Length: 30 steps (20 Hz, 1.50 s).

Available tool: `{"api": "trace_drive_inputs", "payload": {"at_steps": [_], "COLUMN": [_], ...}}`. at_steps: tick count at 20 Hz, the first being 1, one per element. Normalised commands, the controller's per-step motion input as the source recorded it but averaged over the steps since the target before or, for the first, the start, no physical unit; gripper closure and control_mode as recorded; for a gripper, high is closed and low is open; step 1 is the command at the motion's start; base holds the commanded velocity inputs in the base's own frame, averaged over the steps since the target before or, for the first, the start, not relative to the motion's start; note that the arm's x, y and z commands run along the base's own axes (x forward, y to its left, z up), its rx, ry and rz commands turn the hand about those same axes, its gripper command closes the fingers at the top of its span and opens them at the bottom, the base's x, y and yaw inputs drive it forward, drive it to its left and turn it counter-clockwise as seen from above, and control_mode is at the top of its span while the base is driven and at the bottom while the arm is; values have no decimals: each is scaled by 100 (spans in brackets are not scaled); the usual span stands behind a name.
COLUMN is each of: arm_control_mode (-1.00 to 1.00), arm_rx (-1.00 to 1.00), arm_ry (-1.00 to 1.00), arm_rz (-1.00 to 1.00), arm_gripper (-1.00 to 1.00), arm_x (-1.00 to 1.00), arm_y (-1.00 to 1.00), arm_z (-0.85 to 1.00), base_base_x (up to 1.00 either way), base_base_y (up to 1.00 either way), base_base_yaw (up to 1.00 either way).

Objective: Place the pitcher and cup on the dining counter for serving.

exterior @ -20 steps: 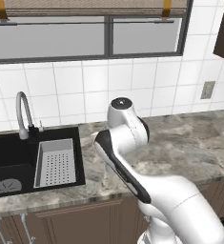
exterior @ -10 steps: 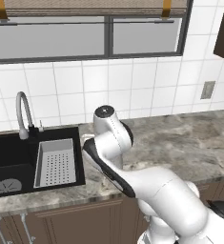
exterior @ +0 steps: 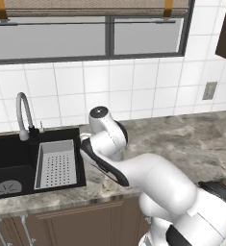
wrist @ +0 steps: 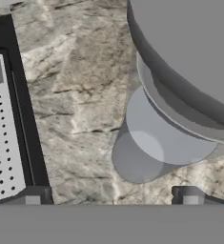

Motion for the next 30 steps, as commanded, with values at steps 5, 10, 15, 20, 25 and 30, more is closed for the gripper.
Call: {"api": "trace_drive_inputs", "payload": {"at_steps": [5,10,15,20,25,30], "arm_control_mode": [-100,-100,-100,-100,-100,-100], "arm_rx": [0,0,0,0,0,0], "arm_ry": [0,0,0,0,0,-16], "arm_rz": [0,0,0,0,0,0], "arm_gripper": [-100,-100,100,100,100,100], "arm_x": [11,0,0,0,0,-25], "arm_y": [-6,-25,-18,-7,0,0], "arm_z": [-11,-8,-2,0,0,12], "base_base_x": [0,0,0,0,0,0], "base_base_y": [0,0,0,0,0,0], "base_base_yaw": [0,0,0,0,0,0]}}
